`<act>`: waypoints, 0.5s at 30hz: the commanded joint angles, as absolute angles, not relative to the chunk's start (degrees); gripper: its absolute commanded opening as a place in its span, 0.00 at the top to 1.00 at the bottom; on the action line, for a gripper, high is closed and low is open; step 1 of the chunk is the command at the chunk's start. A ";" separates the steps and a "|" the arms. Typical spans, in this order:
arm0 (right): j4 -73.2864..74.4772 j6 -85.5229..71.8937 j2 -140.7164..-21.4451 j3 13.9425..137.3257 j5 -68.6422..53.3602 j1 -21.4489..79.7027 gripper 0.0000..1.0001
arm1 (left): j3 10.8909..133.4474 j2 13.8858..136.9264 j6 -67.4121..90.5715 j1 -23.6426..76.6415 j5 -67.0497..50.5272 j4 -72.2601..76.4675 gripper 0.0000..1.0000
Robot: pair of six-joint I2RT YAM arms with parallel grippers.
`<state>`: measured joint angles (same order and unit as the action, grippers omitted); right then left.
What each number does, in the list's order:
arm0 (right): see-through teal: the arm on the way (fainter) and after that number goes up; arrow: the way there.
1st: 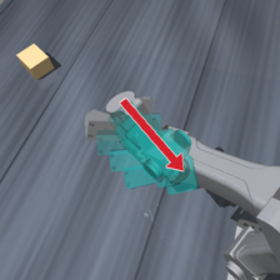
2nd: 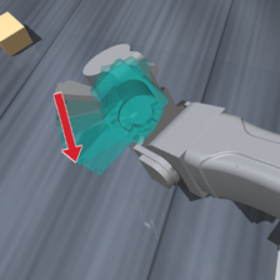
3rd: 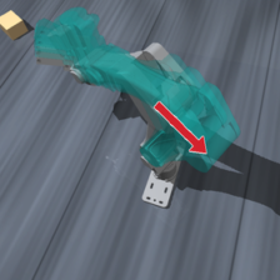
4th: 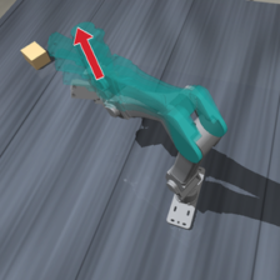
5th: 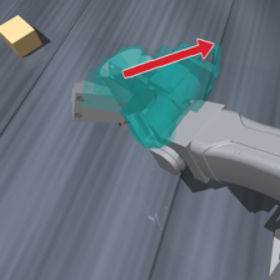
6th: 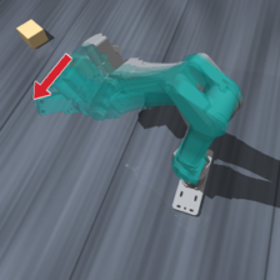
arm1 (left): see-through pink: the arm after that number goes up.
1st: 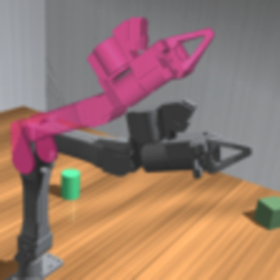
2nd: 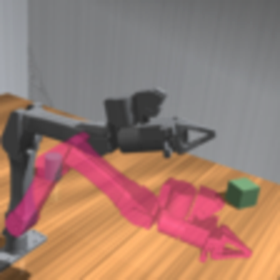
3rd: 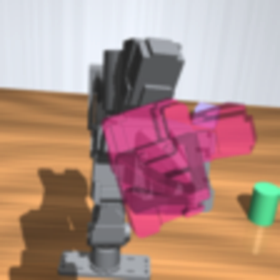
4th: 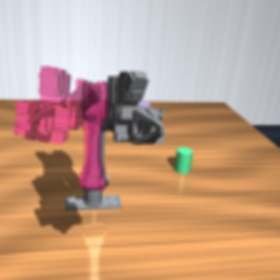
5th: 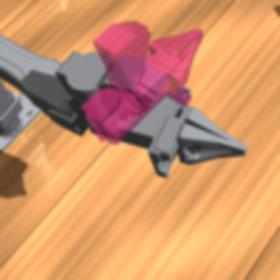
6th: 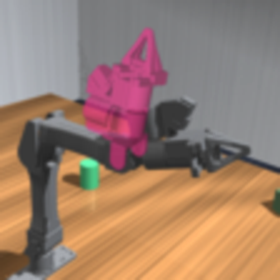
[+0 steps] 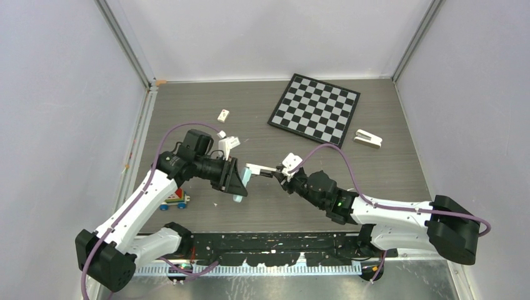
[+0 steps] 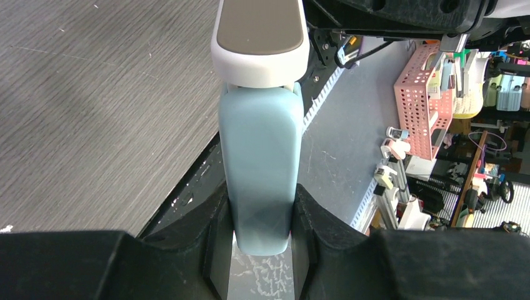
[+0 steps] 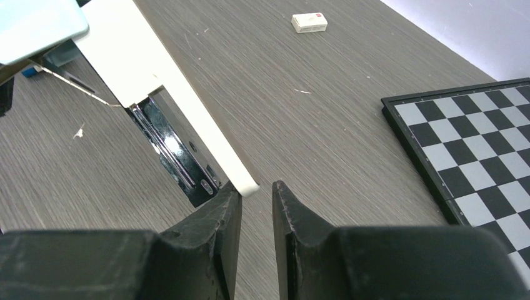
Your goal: Load the staples into the stapler
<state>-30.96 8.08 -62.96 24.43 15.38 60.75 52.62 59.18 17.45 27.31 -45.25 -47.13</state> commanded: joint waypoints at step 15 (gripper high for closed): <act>-25.50 6.11 -64.36 28.51 5.58 57.54 0.64 | 56.95 60.51 19.46 24.44 -38.90 -49.63 1.00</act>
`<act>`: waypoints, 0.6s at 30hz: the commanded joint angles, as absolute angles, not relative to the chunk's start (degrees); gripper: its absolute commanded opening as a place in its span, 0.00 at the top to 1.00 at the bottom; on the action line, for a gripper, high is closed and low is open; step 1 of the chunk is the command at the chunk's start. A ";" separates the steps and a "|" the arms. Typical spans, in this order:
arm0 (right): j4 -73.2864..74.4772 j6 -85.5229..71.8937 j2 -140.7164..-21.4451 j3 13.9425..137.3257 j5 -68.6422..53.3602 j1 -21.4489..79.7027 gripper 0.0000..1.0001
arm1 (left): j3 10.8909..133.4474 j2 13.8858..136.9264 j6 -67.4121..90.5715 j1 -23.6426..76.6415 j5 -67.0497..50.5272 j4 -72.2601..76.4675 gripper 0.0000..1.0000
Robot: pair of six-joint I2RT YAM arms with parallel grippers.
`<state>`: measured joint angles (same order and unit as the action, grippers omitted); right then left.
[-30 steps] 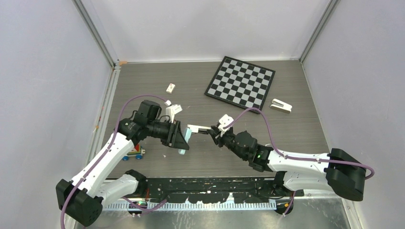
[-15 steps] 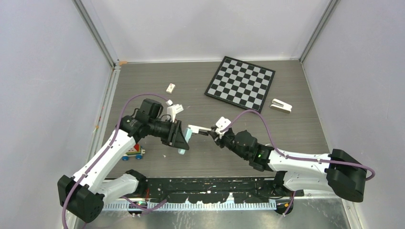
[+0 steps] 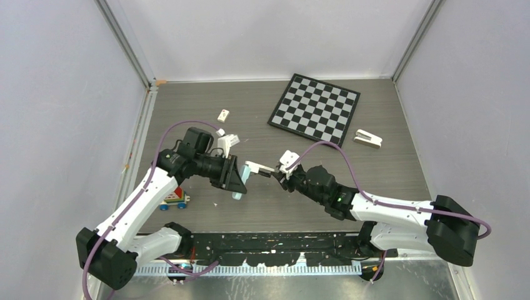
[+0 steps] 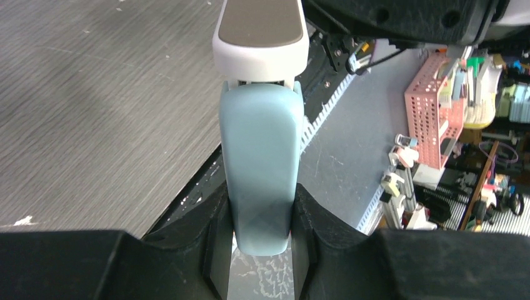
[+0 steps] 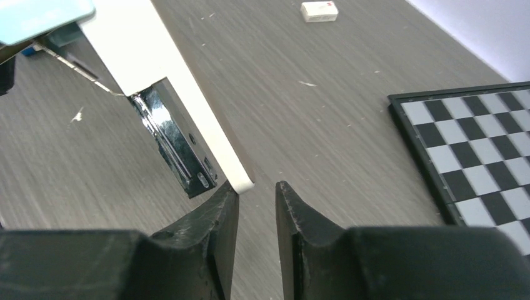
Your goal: Load the staples into the stapler
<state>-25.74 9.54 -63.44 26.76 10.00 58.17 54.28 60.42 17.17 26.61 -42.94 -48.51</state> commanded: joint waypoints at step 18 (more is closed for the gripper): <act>-36.31 -7.67 -70.65 30.17 4.07 62.08 0.22 | 57.71 62.28 28.17 22.85 -35.27 -45.00 1.00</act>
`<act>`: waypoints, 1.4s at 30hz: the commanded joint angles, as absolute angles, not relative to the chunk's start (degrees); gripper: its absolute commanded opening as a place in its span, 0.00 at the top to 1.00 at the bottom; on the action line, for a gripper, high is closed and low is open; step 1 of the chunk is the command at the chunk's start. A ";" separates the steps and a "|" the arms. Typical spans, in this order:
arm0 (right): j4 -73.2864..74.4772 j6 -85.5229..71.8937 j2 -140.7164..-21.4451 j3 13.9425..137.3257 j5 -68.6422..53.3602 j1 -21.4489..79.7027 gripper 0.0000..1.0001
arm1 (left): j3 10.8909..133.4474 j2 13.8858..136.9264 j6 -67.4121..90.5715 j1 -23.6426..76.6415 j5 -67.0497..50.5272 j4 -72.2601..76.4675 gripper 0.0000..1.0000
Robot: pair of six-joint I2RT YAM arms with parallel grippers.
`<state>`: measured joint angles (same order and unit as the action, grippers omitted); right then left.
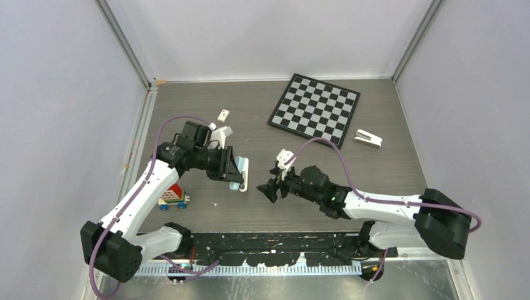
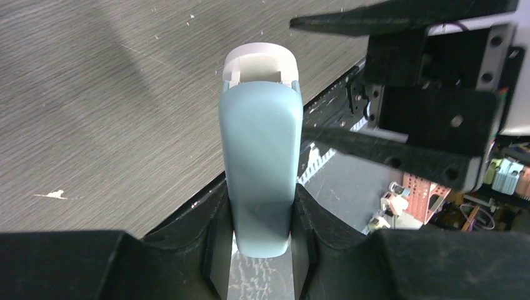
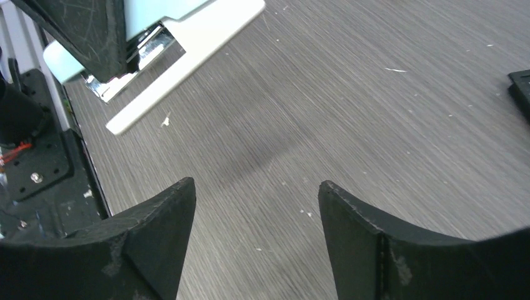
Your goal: Load the staples into the stapler
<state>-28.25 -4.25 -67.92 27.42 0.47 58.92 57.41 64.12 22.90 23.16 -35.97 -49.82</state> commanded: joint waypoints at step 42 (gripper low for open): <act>-46.47 2.67 -83.09 37.89 22.31 68.99 0.99 | 59.06 62.22 41.56 22.69 -31.48 -45.26 0.55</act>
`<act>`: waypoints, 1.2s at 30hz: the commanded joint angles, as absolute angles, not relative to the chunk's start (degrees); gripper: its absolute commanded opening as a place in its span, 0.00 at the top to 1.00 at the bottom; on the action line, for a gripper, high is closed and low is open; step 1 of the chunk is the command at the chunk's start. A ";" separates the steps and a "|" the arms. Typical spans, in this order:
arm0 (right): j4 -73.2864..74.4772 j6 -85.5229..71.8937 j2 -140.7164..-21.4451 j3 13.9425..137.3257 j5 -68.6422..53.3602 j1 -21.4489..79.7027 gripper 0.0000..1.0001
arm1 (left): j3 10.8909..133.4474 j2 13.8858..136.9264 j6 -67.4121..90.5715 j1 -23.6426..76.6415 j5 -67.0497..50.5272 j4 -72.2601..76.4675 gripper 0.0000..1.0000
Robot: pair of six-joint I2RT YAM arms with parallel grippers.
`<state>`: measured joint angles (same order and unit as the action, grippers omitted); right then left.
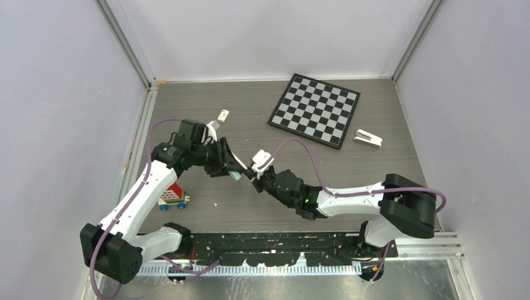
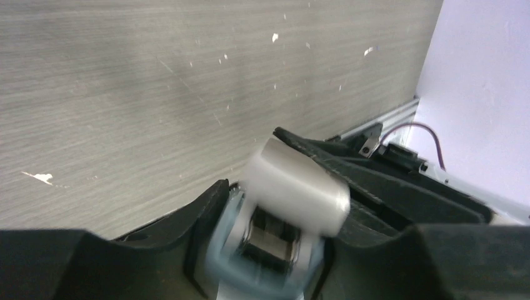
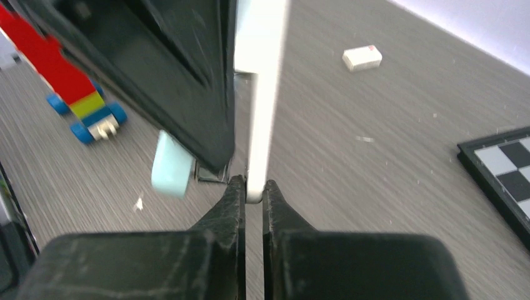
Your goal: Load the staples into the stapler
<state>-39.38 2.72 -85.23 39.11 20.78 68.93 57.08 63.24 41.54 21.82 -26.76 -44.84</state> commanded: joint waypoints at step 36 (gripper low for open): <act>15.81 -40.14 -64.84 50.19 -29.62 41.31 1.00 | 53.70 47.21 -49.61 34.51 -48.49 -27.55 0.29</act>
